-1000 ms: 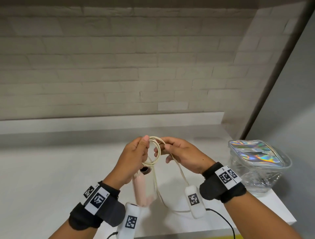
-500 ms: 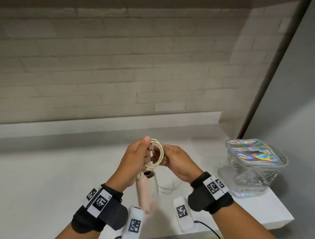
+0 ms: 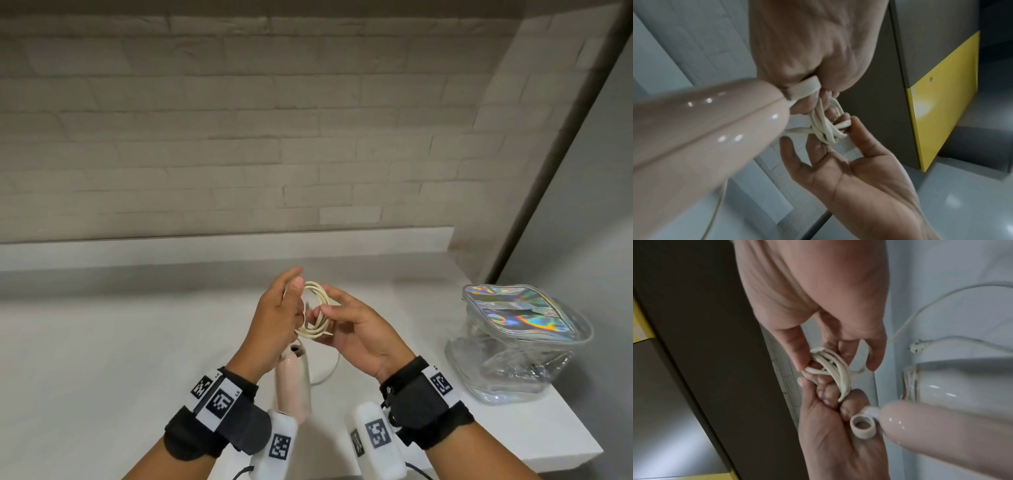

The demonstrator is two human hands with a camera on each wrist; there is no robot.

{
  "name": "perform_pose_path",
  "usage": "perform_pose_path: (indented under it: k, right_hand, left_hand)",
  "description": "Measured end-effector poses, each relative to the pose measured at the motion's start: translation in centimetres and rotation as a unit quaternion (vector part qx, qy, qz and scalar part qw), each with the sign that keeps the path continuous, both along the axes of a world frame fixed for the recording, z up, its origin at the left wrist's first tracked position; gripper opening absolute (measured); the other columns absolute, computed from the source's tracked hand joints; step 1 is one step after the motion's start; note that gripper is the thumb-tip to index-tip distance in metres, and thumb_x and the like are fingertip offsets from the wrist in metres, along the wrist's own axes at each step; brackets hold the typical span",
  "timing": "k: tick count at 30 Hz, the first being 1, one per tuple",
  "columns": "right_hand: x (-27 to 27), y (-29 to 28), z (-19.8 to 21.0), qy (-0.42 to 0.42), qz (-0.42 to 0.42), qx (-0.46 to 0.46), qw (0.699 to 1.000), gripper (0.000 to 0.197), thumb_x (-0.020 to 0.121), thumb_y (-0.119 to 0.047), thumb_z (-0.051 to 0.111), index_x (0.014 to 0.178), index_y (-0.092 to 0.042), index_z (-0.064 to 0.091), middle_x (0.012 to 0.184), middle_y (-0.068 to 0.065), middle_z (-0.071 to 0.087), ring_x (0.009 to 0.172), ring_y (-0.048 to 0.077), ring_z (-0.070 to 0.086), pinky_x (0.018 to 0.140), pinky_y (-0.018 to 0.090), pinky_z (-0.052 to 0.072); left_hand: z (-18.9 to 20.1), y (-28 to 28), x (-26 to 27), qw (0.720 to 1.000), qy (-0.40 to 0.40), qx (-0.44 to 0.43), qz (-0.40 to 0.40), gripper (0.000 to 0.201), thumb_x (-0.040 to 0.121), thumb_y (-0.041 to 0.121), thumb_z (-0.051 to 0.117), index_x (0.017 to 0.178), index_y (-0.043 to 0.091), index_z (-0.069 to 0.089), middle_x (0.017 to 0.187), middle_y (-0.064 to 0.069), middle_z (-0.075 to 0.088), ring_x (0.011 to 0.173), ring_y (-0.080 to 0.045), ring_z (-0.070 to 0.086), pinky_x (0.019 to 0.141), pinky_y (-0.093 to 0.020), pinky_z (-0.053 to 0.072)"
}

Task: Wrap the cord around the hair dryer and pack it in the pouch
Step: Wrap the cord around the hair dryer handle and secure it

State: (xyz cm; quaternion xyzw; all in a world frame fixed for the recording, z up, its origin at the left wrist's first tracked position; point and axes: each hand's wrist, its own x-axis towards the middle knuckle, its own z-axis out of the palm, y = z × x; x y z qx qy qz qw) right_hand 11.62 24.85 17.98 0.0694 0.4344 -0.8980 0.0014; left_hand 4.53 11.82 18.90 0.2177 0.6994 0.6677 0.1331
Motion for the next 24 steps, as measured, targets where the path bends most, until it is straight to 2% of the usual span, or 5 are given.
perform_pose_path:
  k: [4,8,15,20,24]
  right_hand:
    - [0.2,-1.0,0.3,0.007,-0.034,0.146,0.989,0.038,0.083,0.002,0.062,0.119,-0.009,0.058,0.081,0.004,0.067,0.075,0.015,0.065,0.078,0.033,0.053]
    - [0.1,-1.6,-0.5,0.006,-0.146,0.499,0.854,0.034,0.085,-0.008,0.061,0.116,-0.023,0.058,0.090,-0.005,0.066,0.077,0.010,0.063,0.072,0.025,0.052]
    - [1.0,-1.1,0.2,-0.042,-0.206,0.635,0.744,0.013,0.086,-0.012,0.055,0.094,-0.015,0.065,0.086,-0.002,0.068,0.075,0.015,0.062,0.067,0.027,0.049]
    - [2.3,-2.0,1.4,-0.023,-0.038,0.238,0.970,0.012,0.093,-0.007,0.055,0.089,-0.008,0.066,0.065,0.004,0.066,0.069,0.021,0.067,0.075,0.027,0.053]
    - [2.2,-1.7,1.3,-0.139,-0.027,0.044,0.989,0.029,0.100,-0.023,0.046,0.089,-0.005,0.065,0.060,0.004,0.059,0.034,0.006,0.037,0.041,0.018,0.039]
  left_hand:
    - [-1.1,0.4,-0.1,0.992,0.111,-0.054,0.018,0.027,0.101,0.029,0.042,0.093,0.021,0.066,0.066,0.005,0.061,0.060,-0.019,0.056,0.052,-0.030,0.045]
    - [-2.3,0.5,-0.5,0.990,0.111,-0.067,0.052,0.026,0.101,0.031,0.043,0.090,0.020,0.064,0.058,0.006,0.050,0.051,-0.010,0.045,0.050,-0.028,0.039]
    - [-2.9,-0.2,-0.9,0.979,0.159,-0.108,0.071,0.028,0.099,0.037,0.044,0.083,0.021,0.061,0.061,0.007,0.052,0.052,-0.006,0.047,0.050,-0.023,0.045]
    - [-2.9,-1.2,-2.5,0.986,0.121,-0.049,0.106,0.029,0.101,0.028,0.045,0.076,0.022,0.058,0.056,0.004,0.046,0.047,-0.008,0.040,0.044,-0.022,0.039]
    - [-2.5,-1.4,-2.6,0.988,0.127,-0.032,0.081,0.030,0.101,0.028,0.045,0.073,0.022,0.056,0.052,0.007,0.040,0.046,-0.008,0.035,0.043,-0.023,0.034]
